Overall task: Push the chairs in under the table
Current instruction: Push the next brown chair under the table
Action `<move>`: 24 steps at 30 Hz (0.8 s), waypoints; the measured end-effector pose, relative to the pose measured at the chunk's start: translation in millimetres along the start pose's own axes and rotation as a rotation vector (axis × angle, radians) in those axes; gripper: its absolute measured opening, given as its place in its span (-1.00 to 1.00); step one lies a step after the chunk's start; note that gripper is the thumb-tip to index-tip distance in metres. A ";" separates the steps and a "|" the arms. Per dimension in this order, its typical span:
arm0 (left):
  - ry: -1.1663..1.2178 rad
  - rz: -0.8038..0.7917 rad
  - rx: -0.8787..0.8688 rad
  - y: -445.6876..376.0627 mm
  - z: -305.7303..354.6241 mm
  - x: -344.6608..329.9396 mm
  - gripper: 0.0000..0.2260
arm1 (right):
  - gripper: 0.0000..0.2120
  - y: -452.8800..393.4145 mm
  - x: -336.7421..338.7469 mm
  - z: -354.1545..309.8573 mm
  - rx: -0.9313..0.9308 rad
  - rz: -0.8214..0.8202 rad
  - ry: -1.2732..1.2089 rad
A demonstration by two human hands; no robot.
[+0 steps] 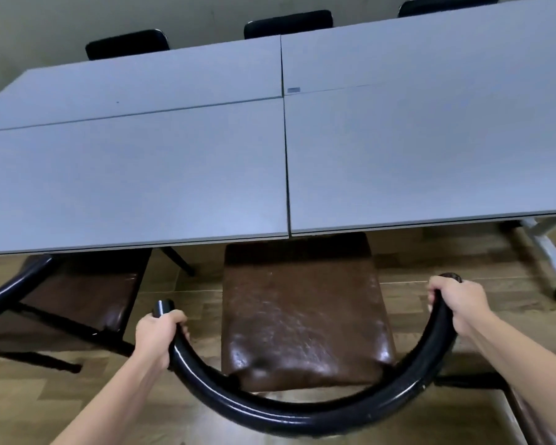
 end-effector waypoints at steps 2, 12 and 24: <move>0.006 0.006 0.007 -13.8 9.7 -9.5 -0.84 | -0.83 -11.7 -14.1 -13.1 0.000 -0.004 0.008; 0.024 -0.003 -0.042 -41.6 52.6 -43.4 -0.88 | -0.84 -40.7 -56.1 -47.1 -0.010 -0.051 -0.045; 0.077 -0.018 -0.106 -36.9 54.5 -50.9 -0.64 | -0.86 -46.4 -58.0 -57.7 0.016 -0.054 0.053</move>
Point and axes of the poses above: each hand's wrist, its own y-axis away from the middle knuckle, its own x-axis out of the back of the hand, z = x × y, the point moved 10 cm from there along -y, towards the middle knuckle, and after that the axes turned 5 degrees about z, right-handed, at the moved point
